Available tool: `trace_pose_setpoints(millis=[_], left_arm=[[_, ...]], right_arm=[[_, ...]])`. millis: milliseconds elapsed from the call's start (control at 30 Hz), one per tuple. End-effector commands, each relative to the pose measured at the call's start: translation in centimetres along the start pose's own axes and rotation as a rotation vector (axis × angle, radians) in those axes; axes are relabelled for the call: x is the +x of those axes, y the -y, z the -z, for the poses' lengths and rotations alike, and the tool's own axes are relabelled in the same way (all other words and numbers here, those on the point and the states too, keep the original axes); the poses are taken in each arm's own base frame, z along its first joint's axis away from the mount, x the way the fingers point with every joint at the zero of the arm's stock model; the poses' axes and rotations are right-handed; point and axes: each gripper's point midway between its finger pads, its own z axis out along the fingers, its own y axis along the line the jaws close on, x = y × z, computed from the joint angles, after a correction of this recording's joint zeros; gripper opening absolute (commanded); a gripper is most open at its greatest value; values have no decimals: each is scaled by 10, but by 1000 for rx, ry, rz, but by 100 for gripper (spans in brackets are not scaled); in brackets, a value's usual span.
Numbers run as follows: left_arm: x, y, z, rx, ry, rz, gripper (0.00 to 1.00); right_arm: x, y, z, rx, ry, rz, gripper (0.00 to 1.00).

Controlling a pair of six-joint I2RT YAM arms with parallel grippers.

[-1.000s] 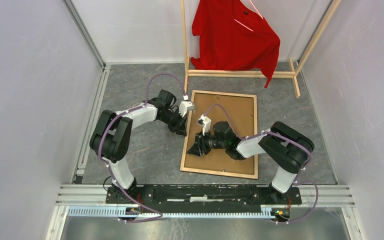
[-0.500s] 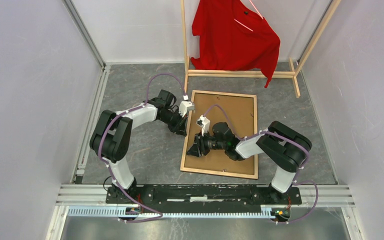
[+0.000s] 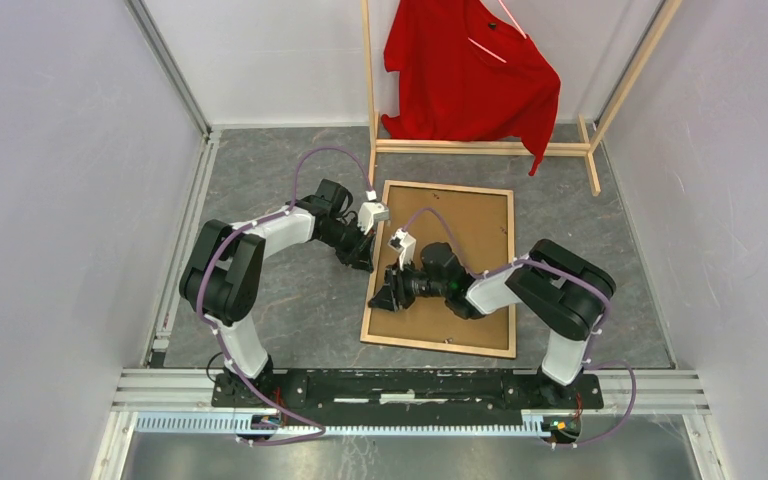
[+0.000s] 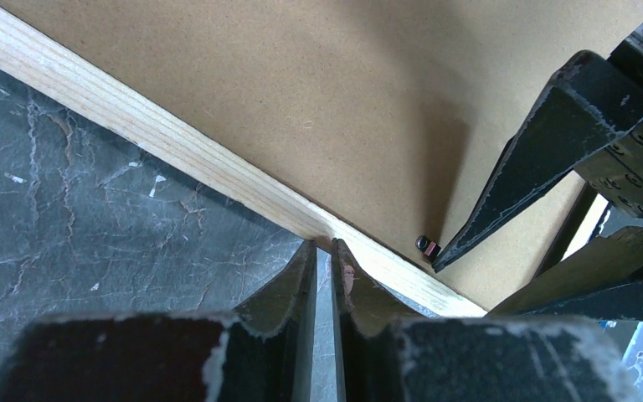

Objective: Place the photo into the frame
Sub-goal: Install the photo frame at the center of the board.

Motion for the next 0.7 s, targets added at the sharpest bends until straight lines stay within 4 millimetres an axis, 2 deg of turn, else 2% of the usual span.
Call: trace_pose_setpoints(millis=[0,133,267,367,500,667], left_arm=[[-6,2,0,3,17,-16,18],[-5,2,0,3,11,-15,18],[-3,2,0,1,7,-18,18],[-3,2,0,1,7,-21,18],[-3,2,0,2,7,-20,17],[-3,2,0,3,7,-17,17]], right_arm=[[-12,2,-10,-1,29,27,45],[-20,-4,-7,-26,49,27,44],[-36,-18,11,-50,110,48,44],[-40,-25,22,-49,135,50,45],[-26,-20,30,-30,124,23,45],[-9,-7,27,3,95,-12,43]])
